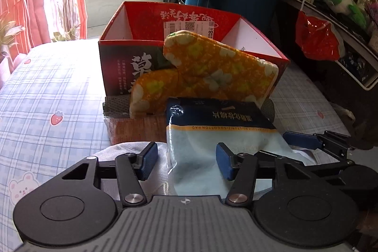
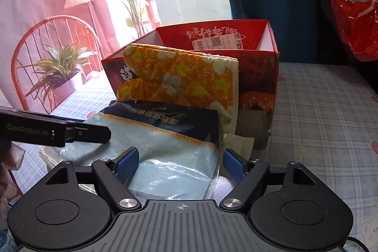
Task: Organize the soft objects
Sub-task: 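Reach both grippers to the blue cotton-pad bag and close on it, then lift the bag into the red box and open both grippers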
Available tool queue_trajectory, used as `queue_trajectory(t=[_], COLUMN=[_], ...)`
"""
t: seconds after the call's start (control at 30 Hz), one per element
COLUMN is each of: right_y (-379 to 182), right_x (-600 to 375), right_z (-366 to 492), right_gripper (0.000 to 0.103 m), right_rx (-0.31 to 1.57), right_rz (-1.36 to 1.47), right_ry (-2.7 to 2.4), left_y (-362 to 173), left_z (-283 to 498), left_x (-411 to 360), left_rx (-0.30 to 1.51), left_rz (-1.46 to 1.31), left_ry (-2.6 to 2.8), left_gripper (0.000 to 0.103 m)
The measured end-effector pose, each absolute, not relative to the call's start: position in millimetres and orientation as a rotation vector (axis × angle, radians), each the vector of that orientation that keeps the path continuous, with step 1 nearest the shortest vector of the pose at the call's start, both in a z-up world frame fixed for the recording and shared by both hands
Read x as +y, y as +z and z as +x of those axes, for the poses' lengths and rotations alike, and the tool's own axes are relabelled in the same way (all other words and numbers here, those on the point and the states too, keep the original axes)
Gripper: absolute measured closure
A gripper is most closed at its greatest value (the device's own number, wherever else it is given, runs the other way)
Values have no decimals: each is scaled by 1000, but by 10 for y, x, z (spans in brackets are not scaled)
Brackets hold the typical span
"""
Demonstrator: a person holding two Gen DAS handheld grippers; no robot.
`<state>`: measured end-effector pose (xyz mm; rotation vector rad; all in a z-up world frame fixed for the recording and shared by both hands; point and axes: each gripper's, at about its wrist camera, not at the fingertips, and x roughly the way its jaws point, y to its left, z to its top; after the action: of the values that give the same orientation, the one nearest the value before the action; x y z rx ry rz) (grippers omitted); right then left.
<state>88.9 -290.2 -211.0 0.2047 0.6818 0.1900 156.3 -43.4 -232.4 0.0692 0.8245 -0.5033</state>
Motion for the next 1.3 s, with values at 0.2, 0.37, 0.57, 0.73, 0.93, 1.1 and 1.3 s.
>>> queue_trajectory(t=[0.2,0.37,0.57,0.73,0.93,1.1,1.3], right_y=[-2172,-2215,-2265,-2226,-2017,-1696,-1219], right_x=[-2943,-2969,-2980,-2937,-2972,-2993,-3045], right_z=[992,1082,1209,1242,1117,1050,1197], right_gripper=[26,26,26,54,69,70,70], right_rx=[706,745,805,816,751,663,555], right_rz=[233,260,253,235,198,150,54], right_ry=[221,260,294,310,318,329,347], left_y=[-2423,-2422,-2493,-2440,-2217,-1875,-1417], left_z=[1730,1874,2076,2090,1920,1788,1948], left_x=[-364,-383,-399,-469,-399,-335,-360], left_rx=[860,912,980,966,899,810,699], left_rz=[32,52,56,94,107,110,74], left_ry=[-567,-641,-698,-708,-719,-742,-742], left_gripper=[51,53,53,69,69,69,69])
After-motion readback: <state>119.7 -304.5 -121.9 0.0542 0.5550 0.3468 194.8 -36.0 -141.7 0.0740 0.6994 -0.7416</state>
